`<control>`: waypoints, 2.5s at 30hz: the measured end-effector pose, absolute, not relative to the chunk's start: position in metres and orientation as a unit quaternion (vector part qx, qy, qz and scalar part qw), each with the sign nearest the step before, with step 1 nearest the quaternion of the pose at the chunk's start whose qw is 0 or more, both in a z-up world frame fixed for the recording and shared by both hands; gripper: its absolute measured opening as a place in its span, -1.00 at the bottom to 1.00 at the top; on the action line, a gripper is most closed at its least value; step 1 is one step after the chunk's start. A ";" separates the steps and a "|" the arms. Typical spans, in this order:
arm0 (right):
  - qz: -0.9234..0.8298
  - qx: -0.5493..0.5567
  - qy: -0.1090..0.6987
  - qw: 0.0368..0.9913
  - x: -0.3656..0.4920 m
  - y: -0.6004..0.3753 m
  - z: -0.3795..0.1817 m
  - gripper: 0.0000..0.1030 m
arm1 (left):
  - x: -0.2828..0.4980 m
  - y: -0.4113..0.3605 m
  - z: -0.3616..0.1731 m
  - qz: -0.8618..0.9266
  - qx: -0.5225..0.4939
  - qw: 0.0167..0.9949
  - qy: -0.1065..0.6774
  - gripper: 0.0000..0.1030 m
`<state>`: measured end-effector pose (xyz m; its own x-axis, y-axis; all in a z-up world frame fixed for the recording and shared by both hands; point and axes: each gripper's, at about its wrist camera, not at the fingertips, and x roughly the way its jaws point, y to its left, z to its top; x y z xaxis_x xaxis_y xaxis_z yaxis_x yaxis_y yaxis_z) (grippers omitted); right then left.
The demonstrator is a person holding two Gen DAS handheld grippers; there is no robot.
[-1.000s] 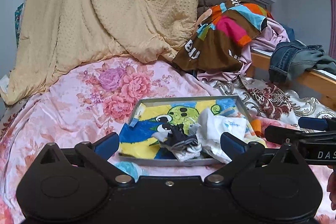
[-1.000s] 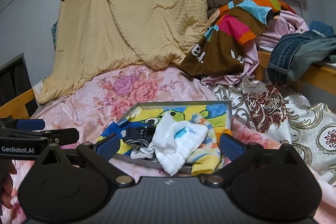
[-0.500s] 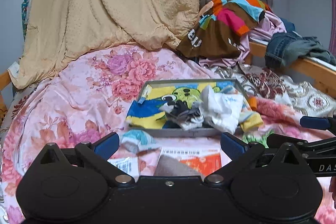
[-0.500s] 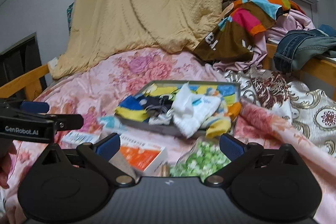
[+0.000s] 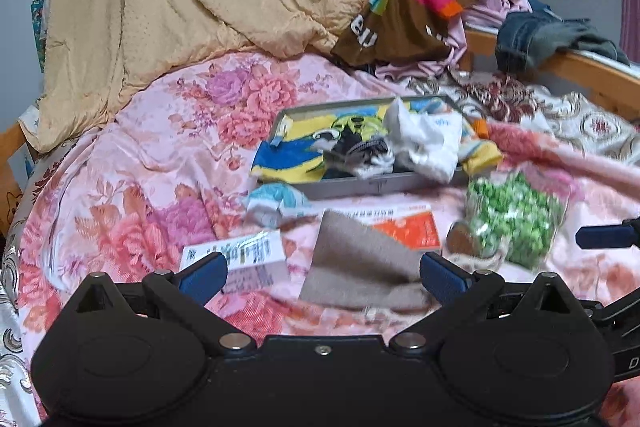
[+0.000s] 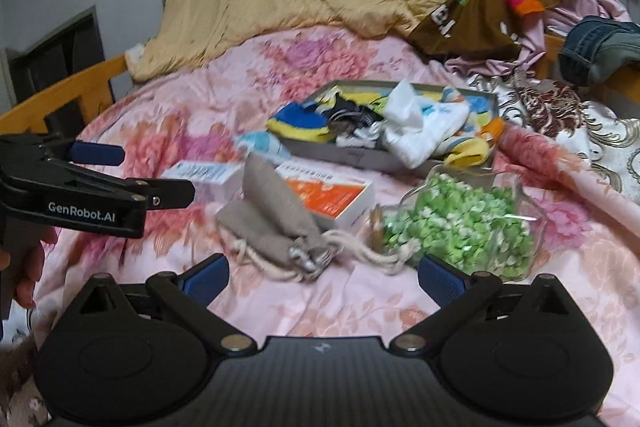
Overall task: Organize soft objects
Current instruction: 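Withdraw both open tools from the tray back over the bed, then move left tool toward blue-white packet while right tool approaches burlap bag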
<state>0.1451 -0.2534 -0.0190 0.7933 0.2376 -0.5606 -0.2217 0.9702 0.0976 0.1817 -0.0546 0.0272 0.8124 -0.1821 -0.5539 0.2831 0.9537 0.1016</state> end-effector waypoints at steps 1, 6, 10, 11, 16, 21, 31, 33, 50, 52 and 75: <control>0.124 0.010 0.301 0.946 0.145 -0.251 -0.021 0.99 | 0.181 -0.053 0.025 -0.123 0.094 0.946 0.284 0.98; 0.130 0.004 0.311 0.942 0.148 -0.245 -0.027 0.99 | 0.180 -0.044 0.012 -0.121 0.107 0.942 0.295 0.98; 0.133 0.000 0.320 0.938 0.153 -0.243 -0.031 0.99 | 0.183 -0.036 0.005 -0.121 0.105 0.939 0.304 0.98; 0.135 -0.002 0.321 0.937 0.154 -0.242 -0.032 0.99 | 0.184 -0.034 0.003 -0.121 0.106 0.938 0.306 0.98; 0.145 -0.016 0.330 0.933 0.156 -0.235 -0.037 0.99 | 0.188 -0.025 -0.004 -0.122 0.110 0.935 0.313 0.98; 0.152 -0.033 0.336 0.929 0.160 -0.226 -0.043 0.99 | 0.189 -0.019 -0.011 -0.129 0.112 0.932 0.321 0.98; 0.158 -0.039 0.311 0.937 0.169 -0.215 -0.049 0.99 | 0.201 -0.008 -0.021 -0.127 0.115 0.929 0.328 0.98; 0.160 -0.040 0.305 0.938 0.171 -0.214 -0.049 0.99 | 0.204 -0.006 -0.022 -0.126 0.114 0.930 0.327 0.98; 0.154 -0.042 0.282 0.946 0.180 -0.208 -0.053 0.99 | 0.220 -0.005 -0.020 -0.131 0.109 0.932 0.320 0.98; 0.151 -0.044 0.283 0.946 0.183 -0.208 -0.054 0.99 | 0.224 -0.007 -0.018 -0.132 0.119 0.932 0.317 0.98; 0.175 -0.116 0.248 0.946 0.228 -0.184 -0.078 0.99 | 0.316 -0.011 -0.012 -0.098 0.124 0.940 0.302 0.98</control>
<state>0.2278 -0.1841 -0.0776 0.8159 0.2741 -0.5090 -0.3887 0.9118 -0.1321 0.3156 -0.0111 -0.0118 0.7981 -0.1100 -0.5923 0.2602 0.9497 0.1742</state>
